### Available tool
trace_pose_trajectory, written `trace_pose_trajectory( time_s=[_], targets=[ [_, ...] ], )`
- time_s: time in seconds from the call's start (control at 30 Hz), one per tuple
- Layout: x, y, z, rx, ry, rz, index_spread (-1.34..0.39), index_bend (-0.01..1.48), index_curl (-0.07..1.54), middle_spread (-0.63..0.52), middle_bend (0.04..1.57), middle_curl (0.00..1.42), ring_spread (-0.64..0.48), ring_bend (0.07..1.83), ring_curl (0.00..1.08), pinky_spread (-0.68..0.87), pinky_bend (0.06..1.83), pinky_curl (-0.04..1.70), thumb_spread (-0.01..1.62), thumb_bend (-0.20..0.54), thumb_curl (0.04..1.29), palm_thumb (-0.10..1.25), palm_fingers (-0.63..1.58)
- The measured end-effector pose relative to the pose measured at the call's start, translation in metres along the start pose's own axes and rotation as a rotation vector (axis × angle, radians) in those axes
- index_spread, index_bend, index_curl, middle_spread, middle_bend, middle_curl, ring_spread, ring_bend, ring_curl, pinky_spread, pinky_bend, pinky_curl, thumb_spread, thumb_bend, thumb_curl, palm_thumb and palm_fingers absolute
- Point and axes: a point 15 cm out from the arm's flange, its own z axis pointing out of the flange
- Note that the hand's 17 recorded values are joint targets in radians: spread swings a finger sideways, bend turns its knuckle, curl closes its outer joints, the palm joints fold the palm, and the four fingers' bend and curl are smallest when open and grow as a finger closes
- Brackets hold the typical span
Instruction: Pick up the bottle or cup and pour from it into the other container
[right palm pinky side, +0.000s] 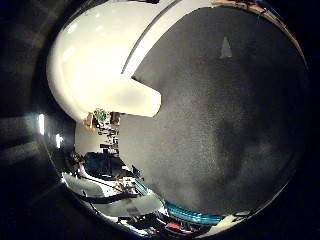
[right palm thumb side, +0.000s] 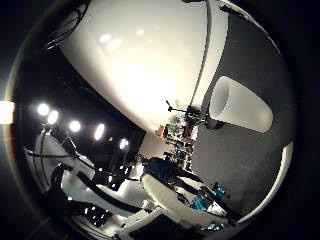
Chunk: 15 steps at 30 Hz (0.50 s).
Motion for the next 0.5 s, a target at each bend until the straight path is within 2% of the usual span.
trace_pose_trajectory(
  time_s=[0.5],
  targets=[
    [0.015, -0.013, 0.041, -0.029, -0.063, 0.05, -0.25, 0.12, 0.17, 0.1, 0.32, 0.34, 0.15, 0.56, 0.24, 0.4, 0.66, 0.28, 0.94, -0.028, 0.29, 0.43, -0.02]
  ],
)
